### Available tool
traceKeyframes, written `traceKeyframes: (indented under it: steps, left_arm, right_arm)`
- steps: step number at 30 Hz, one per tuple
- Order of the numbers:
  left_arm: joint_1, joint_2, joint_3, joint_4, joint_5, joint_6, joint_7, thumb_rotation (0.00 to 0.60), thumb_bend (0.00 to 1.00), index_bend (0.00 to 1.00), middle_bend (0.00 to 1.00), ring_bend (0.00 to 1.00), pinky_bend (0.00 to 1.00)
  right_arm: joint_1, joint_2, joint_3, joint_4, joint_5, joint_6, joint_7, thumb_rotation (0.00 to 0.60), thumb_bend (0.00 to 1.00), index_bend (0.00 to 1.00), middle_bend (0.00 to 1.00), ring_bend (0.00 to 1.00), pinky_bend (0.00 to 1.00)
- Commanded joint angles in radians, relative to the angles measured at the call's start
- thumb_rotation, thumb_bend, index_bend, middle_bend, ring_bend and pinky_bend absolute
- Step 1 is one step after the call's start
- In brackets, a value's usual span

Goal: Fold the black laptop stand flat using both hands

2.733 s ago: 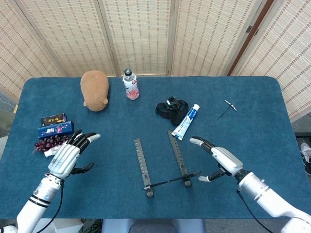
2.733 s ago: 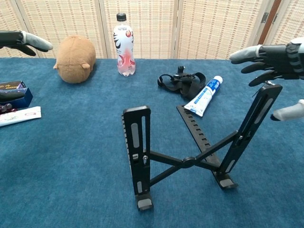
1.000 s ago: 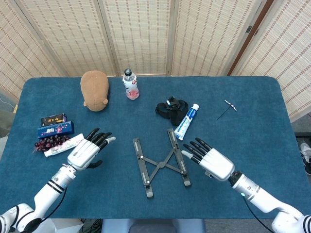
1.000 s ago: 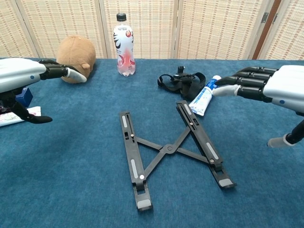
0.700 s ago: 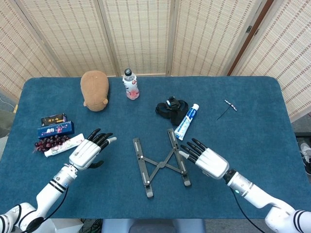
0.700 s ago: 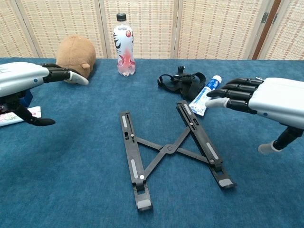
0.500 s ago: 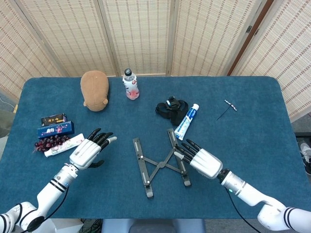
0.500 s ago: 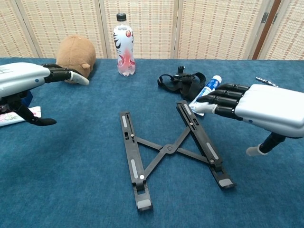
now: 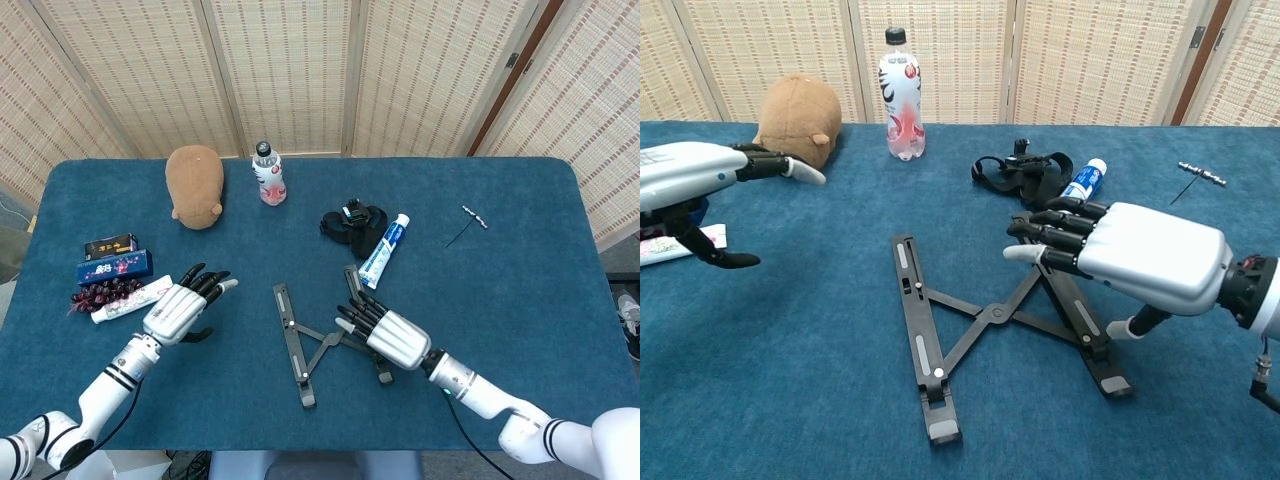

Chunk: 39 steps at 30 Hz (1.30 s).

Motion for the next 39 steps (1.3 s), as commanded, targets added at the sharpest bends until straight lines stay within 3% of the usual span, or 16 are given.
traceKeyframes:
  steps: [1,17,39]
  left_arm:
    - [-0.003,-0.008,0.002,0.012,-0.001,-0.004,-0.008,0.6,0.22,0.12,0.1,0.13,0.0]
    - [-0.061,-0.108,-0.01,0.156,0.004,-0.059,-0.075,0.6,0.22,0.12,0.1,0.13,0.0]
    - [-0.159,-0.26,-0.041,0.33,-0.036,-0.158,-0.121,0.6,0.22,0.11,0.1,0.13,0.0]
  right_arm:
    - [0.005,-0.023,-0.005,0.022,-0.003,0.011,0.005,0.6,0.0,0.0,0.0,0.0,0.0]
    - [0.031,-0.118,-0.023,0.081,-0.011,0.031,0.021,0.6,0.0,0.0,0.0,0.0,0.0]
    - [0.044,-0.176,-0.046,0.156,-0.031,0.099,0.058,0.6,0.0,0.0,0.0,0.0,0.0]
